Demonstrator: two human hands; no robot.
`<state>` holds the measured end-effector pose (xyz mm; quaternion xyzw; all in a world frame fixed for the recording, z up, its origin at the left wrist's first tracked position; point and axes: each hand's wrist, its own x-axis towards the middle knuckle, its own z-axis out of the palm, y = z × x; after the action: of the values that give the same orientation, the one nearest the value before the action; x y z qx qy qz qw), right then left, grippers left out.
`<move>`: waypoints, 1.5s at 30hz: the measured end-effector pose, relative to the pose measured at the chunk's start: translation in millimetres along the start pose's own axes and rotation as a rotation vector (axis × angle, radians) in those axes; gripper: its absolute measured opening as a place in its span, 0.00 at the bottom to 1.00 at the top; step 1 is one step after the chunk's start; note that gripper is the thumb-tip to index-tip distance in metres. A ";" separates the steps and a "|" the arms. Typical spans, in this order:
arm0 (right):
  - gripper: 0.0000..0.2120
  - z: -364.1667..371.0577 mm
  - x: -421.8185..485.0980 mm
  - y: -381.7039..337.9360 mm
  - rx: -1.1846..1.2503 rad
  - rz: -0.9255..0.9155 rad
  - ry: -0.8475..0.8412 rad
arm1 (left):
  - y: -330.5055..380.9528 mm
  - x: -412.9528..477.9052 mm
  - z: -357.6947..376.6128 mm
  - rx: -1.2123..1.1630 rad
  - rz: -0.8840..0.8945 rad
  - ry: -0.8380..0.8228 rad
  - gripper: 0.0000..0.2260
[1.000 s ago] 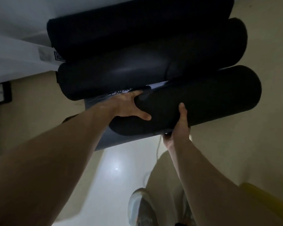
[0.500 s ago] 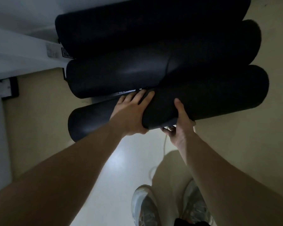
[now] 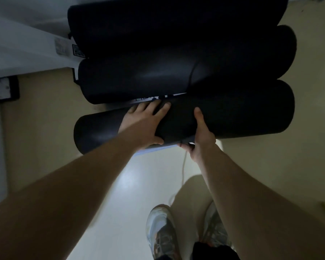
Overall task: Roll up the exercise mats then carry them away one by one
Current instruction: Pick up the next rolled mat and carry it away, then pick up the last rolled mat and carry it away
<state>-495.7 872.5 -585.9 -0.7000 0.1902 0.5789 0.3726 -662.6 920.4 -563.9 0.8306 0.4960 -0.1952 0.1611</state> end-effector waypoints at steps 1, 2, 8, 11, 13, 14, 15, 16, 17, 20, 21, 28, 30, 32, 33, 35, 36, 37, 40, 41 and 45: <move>0.42 -7.4 -2.9 2.4 -0.011 0.002 -0.053 | 3.9 -13.6 5.5 -0.016 -0.033 0.035 0.49; 0.40 -15.7 -5.1 4.3 -0.035 0.008 -0.111 | 7.4 -25.7 10.2 -0.039 -0.072 0.061 0.46; 0.22 -61.7 -50.9 -8.0 -0.476 -0.139 -0.033 | 23.0 -86.9 -12.9 -0.152 -0.209 0.075 0.35; 0.22 -91.8 -97.6 -19.0 -0.888 -0.414 -0.052 | 40.1 -125.6 -48.4 -0.205 -0.266 -0.097 0.32; 0.26 -116.3 -142.1 -32.6 -1.171 -0.529 -0.079 | 56.3 -151.9 -76.8 -0.248 -0.287 -0.142 0.30; 0.28 -130.0 -165.7 -40.2 -1.269 -0.570 -0.085 | 67.3 -164.8 -92.4 -0.262 -0.288 -0.159 0.30; 0.28 -140.5 -185.9 -47.1 -1.350 -0.613 -0.083 | 76.8 -175.2 -104.9 -0.265 -0.290 -0.172 0.30; 0.28 -155.3 -209.1 -54.6 -1.409 -0.662 -0.067 | 90.6 -187.2 -119.6 -0.264 -0.273 -0.181 0.30; 0.29 -172.7 -233.7 -61.5 -1.450 -0.709 -0.052 | 107.1 -201.6 -135.8 -0.259 -0.247 -0.184 0.30; 0.31 -230.0 -291.1 -70.6 -1.558 -0.825 0.040 | 158.3 -240.1 -169.1 -0.225 -0.152 -0.146 0.29; 0.31 -251.1 -307.2 -70.8 -1.608 -0.855 0.086 | 176.3 -252.9 -176.6 -0.215 -0.126 -0.137 0.28; 0.29 -448.6 -376.3 -54.3 -1.683 -0.872 0.310 | 334.2 -321.8 -190.5 -0.085 0.141 -0.109 0.27; 0.29 -520.1 -383.8 -46.6 -1.630 -0.826 0.377 | 388.2 -336.0 -184.1 -0.063 0.213 -0.115 0.26; 0.30 -595.8 -389.2 -33.6 -1.551 -0.756 0.418 | 446.7 -352.3 -174.2 -0.009 0.263 -0.137 0.27; 0.30 -636.6 -392.0 -24.1 -1.513 -0.721 0.433 | 477.9 -361.7 -166.8 0.021 0.286 -0.145 0.27; 0.30 -721.6 -396.2 0.0 -1.461 -0.667 0.468 | 543.2 -383.6 -149.4 0.078 0.331 -0.153 0.27; 0.29 -766.1 -399.1 14.4 -1.441 -0.642 0.483 | 577.0 -396.3 -139.8 0.100 0.352 -0.157 0.27; 0.29 -812.2 -403.7 29.6 -1.420 -0.612 0.495 | 613.0 -409.9 -129.9 0.115 0.372 -0.166 0.27; 0.30 -952.3 -419.2 72.4 -1.337 -0.529 0.552 | 722.0 -451.7 -96.7 0.146 0.420 -0.186 0.28; 0.31 -998.1 -423.9 85.0 -1.305 -0.497 0.575 | 758.9 -464.2 -84.9 0.158 0.438 -0.186 0.28; 0.33 -1158.4 -431.9 121.3 -1.142 -0.351 0.661 | 904.8 -506.9 -41.7 0.124 0.515 -0.210 0.28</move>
<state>83.0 -136.9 -150.8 -0.9474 -0.1576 0.2751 -0.0443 -72.3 141.2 -215.1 0.9127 0.2365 -0.2628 0.2049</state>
